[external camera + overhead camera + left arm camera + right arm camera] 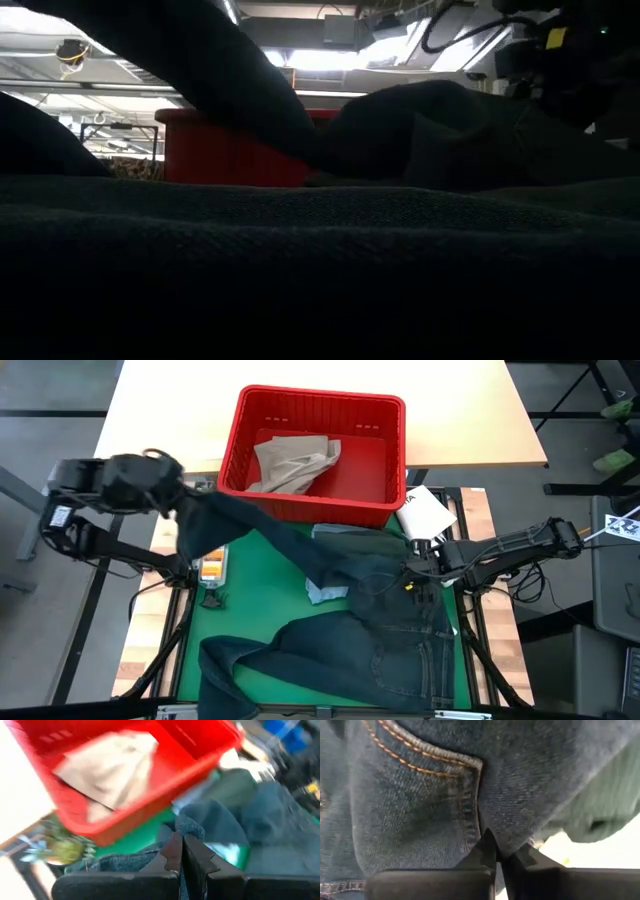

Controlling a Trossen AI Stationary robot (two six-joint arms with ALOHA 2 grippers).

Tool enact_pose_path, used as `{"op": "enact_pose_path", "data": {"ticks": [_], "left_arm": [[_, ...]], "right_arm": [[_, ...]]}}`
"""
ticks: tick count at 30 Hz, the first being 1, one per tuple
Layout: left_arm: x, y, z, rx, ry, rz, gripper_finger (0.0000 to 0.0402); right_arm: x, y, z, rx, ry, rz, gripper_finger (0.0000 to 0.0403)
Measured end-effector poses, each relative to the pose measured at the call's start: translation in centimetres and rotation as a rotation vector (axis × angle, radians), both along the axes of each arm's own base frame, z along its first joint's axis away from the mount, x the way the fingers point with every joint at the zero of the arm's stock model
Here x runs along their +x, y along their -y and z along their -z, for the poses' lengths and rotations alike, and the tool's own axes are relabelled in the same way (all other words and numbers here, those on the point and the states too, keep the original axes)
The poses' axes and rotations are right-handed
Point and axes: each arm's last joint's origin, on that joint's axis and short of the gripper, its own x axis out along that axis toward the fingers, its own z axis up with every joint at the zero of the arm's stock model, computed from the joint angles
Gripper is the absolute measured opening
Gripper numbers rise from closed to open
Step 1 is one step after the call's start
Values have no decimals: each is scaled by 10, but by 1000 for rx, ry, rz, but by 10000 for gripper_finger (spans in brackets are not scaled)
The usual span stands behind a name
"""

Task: Fold Laundry from Bin
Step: Fold the dark blue pants

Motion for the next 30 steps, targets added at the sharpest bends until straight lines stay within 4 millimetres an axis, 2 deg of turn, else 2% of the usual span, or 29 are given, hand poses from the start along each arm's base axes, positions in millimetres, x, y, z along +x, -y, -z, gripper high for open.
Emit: {"op": "enact_pose_path", "data": {"ticks": [3,7,11,15,21,30], "left_arm": [[-27,0,-4,82,55,-119,0],[-61,1,-7,195,123,-303,0],[-84,5,-6,245,153,-331,0],[-100,8,-5,282,151,-299,0],[-119,9,-4,361,168,-411,0],[-122,10,-3,348,181,-394,0]], "right_arm": [[-6,1,1,-5,-46,67,25],[-10,2,1,-12,-81,81,9],[-9,2,1,-9,-74,82,10],[-8,1,1,2,-71,83,13],[-7,1,0,5,-55,83,6],[-1,2,0,-59,14,76,14]]}}
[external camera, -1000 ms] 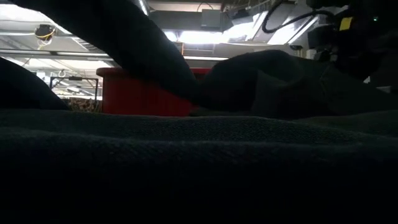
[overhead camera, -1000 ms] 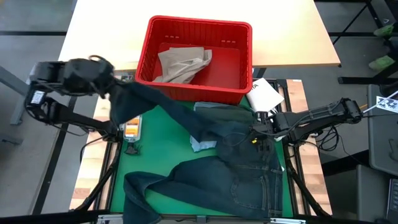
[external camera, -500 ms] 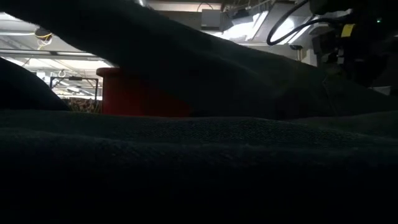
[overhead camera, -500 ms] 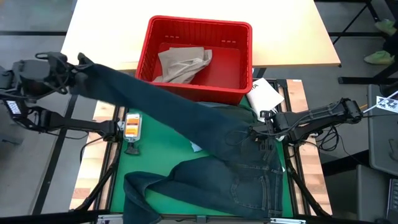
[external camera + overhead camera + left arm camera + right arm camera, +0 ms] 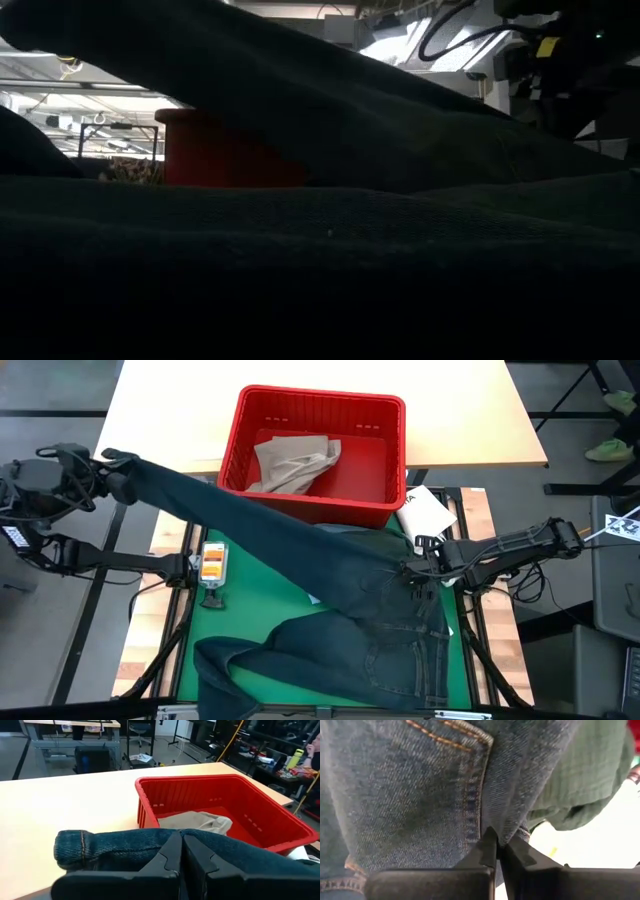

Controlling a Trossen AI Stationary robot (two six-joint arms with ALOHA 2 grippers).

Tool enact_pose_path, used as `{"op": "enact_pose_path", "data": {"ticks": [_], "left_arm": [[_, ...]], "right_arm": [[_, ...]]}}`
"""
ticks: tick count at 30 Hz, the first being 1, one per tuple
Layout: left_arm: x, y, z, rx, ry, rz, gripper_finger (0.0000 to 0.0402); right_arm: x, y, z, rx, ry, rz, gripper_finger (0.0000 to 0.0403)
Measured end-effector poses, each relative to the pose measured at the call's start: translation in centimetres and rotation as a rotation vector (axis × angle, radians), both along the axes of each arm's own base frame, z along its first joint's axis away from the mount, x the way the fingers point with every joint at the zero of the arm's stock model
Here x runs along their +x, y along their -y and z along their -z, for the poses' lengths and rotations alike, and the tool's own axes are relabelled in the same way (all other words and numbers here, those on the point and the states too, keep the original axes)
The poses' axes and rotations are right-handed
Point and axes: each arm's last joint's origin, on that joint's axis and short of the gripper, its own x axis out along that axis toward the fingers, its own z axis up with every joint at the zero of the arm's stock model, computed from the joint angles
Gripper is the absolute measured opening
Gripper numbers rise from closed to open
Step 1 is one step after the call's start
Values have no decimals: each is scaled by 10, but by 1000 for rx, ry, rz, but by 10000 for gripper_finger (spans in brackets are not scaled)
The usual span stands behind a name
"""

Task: Fold Laundry from Bin
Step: Fold the dark blue pants

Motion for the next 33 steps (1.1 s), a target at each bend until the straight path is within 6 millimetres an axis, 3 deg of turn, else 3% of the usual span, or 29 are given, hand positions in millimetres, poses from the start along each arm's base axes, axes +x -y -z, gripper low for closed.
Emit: {"op": "enact_pose_path", "data": {"ticks": [6,15,19,25,33], "left_arm": [[2,-1,2,-1,-12,-3,0],[2,-1,2,2,-13,-10,0],[2,-1,1,2,-12,-12,0],[4,1,2,-70,55,49,0],[6,2,3,-150,117,114,0]], "right_arm": [[1,-1,0,42,10,-5,27],[0,0,0,15,-6,-2,156],[-1,2,0,-56,-1,39,193],[3,7,4,-196,11,101,203],[0,21,2,-63,-82,181,204]]}}
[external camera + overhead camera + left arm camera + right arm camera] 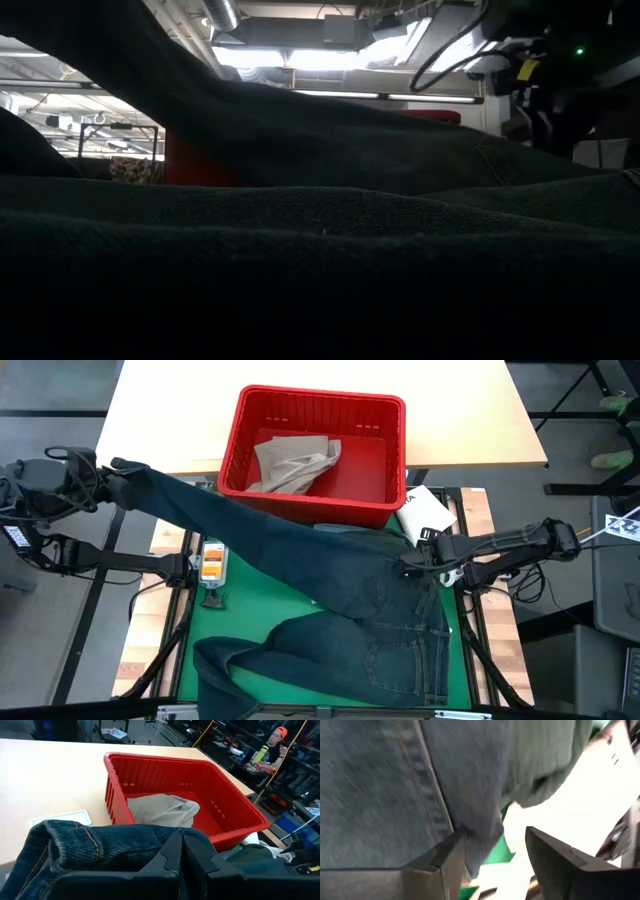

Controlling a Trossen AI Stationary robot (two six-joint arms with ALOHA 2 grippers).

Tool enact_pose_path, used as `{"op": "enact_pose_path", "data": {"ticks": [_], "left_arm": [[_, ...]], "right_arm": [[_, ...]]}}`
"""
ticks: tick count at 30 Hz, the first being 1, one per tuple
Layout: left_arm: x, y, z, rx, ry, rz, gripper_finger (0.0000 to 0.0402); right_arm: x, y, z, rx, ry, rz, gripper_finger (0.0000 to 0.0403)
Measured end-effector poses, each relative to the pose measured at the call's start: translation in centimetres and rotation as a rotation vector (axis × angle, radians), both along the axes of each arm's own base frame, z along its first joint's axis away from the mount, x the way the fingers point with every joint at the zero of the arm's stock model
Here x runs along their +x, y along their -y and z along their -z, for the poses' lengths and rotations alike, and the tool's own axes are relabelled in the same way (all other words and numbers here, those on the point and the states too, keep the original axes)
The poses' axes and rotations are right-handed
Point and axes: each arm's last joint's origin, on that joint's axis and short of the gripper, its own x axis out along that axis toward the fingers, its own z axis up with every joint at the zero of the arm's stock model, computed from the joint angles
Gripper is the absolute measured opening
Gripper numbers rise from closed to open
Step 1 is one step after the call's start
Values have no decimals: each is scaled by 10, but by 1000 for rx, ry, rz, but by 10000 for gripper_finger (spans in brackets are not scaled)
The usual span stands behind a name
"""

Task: Fold Laundry from Bin
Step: Fold the dark blue pants

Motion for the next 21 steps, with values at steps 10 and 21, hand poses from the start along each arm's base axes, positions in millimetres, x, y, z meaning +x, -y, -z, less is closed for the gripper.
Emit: {"op": "enact_pose_path", "data": {"ticks": [10,21], "left_arm": [[-1,-1,0,0,26,-60,0],[32,-7,26,-40,-155,-19,0]], "right_arm": [[-2,9,-30,-97,-31,32,204],[5,9,-41,-94,22,-19,204]]}}
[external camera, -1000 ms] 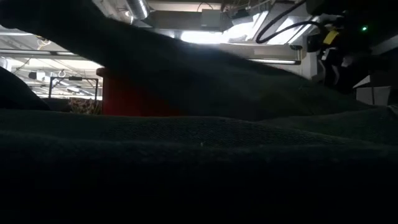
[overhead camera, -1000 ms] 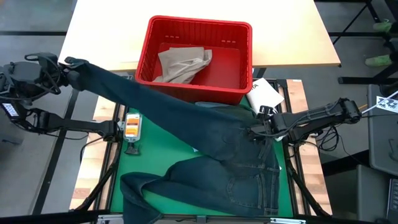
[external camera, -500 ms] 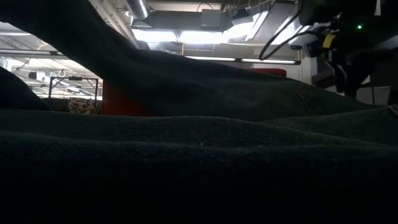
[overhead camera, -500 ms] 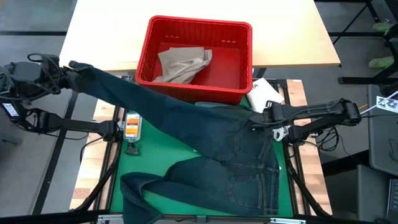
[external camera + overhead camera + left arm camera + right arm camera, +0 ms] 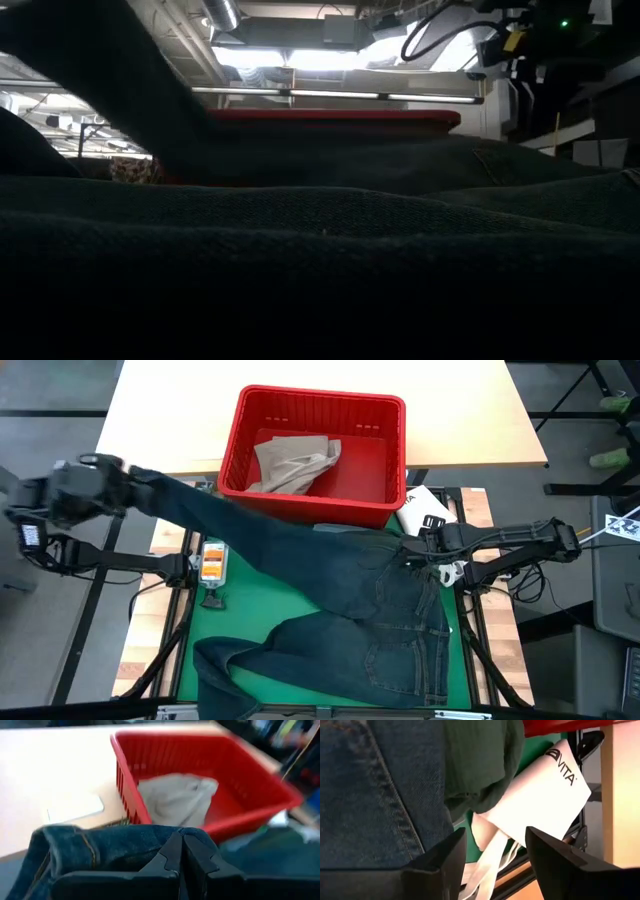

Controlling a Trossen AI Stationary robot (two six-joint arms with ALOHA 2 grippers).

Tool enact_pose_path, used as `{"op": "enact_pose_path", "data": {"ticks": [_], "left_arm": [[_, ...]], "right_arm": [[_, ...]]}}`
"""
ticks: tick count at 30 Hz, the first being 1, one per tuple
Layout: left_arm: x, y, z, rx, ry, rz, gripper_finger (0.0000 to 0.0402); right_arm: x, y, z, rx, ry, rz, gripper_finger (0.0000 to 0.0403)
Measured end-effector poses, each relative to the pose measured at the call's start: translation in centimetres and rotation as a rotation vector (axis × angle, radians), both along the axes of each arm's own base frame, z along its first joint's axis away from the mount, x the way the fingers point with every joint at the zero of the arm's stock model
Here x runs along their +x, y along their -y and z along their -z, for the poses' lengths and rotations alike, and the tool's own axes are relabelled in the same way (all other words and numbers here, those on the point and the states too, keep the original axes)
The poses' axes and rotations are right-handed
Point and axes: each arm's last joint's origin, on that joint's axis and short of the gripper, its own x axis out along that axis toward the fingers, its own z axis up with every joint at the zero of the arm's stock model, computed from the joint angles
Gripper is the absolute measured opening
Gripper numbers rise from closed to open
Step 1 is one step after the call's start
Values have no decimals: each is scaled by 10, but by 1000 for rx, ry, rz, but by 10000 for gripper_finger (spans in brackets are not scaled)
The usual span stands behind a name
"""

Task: Fold Laundry from Bin
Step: Fold the dark blue pants

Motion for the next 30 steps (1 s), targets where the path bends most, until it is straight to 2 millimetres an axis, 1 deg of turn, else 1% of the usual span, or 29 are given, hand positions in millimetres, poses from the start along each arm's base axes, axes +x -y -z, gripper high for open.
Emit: {"op": "enact_pose_path", "data": {"ticks": [3,8,12,15,17,21,26,30], "left_arm": [[16,-3,16,-17,-91,-3,0],[33,-10,40,32,-233,-87,0],[42,-13,56,59,-326,-118,0],[47,-13,65,41,-363,-105,0],[49,-12,68,-28,-339,-64,0],[56,-7,72,-265,-247,77,0],[59,1,74,-550,-143,229,0],[61,6,74,-688,-100,302,0]], "right_arm": [[0,0,0,-1,-9,-18,204],[1,0,0,0,6,-19,204],[9,-1,0,36,91,-22,204],[17,-2,-2,50,171,-25,204],[22,-2,-3,59,226,-27,204],[30,-3,-6,69,308,-46,204],[42,-6,-10,139,417,-144,204],[56,-9,-16,171,534,-229,204]]}}
